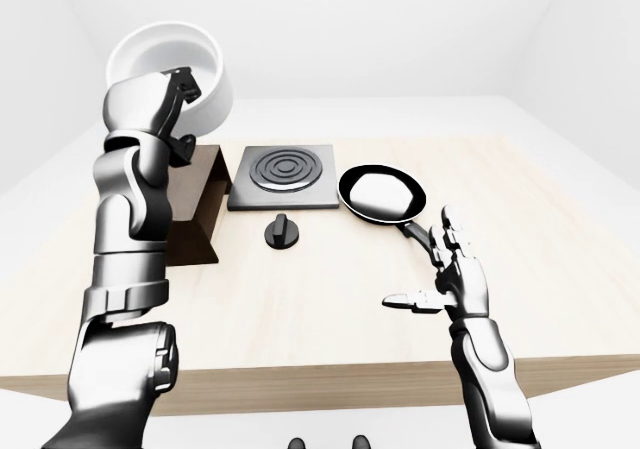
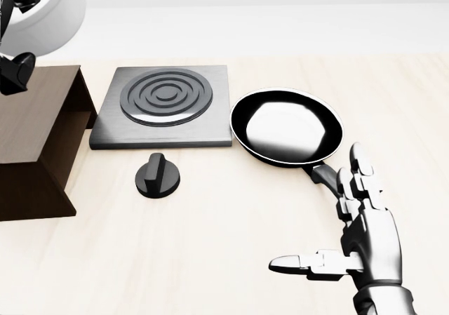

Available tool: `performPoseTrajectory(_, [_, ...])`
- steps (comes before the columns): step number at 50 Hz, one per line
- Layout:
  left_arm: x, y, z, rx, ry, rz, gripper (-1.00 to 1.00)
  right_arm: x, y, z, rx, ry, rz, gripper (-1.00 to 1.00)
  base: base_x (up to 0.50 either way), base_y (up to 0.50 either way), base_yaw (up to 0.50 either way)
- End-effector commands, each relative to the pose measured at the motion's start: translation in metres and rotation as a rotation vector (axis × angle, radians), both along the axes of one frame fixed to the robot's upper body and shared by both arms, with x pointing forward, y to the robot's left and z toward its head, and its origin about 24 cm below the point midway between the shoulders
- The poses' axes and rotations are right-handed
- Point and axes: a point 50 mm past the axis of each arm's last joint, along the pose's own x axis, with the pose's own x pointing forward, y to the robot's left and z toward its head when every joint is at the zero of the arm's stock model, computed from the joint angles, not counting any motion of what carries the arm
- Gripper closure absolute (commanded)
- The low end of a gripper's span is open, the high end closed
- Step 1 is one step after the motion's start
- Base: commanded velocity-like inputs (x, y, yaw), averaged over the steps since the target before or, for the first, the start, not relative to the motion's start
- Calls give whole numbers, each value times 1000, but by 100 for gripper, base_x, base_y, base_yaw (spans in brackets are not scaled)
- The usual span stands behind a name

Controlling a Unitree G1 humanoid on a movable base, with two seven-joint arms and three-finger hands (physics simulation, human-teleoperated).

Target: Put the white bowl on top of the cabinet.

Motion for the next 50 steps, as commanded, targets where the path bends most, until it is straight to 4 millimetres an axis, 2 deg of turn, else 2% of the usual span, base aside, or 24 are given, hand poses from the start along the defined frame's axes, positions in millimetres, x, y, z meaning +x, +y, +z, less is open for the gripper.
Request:
performPoseTrajectory(1, [5,33,6,-81,-94,91,100,0,0,1,-1,-4,-1,-100,0,0,0])
performPoseTrajectory(7, [9,42,3,-108,-92,121,100,0,-1,1,-1,-6,-2,-100,0,0,0])
performPoseTrajectory(21, [19,67,-19,-229,-83,230,100,2,1,-1,-3,5,1,-100,0,0,0])
performPoseTrajectory(29, [22,74,-39,-287,-54,283,100,2,1,-3,-5,13,1,-100,0,0,0])
performPoseTrajectory(34, [22,77,-59,-328,-28,323,100,3,1,-4,-5,13,1,-100,0,0,0])
performPoseTrajectory(50, [18,84,-86,-365,14,398,100,3,1,-3,-4,14,3,-100,0,0,0])
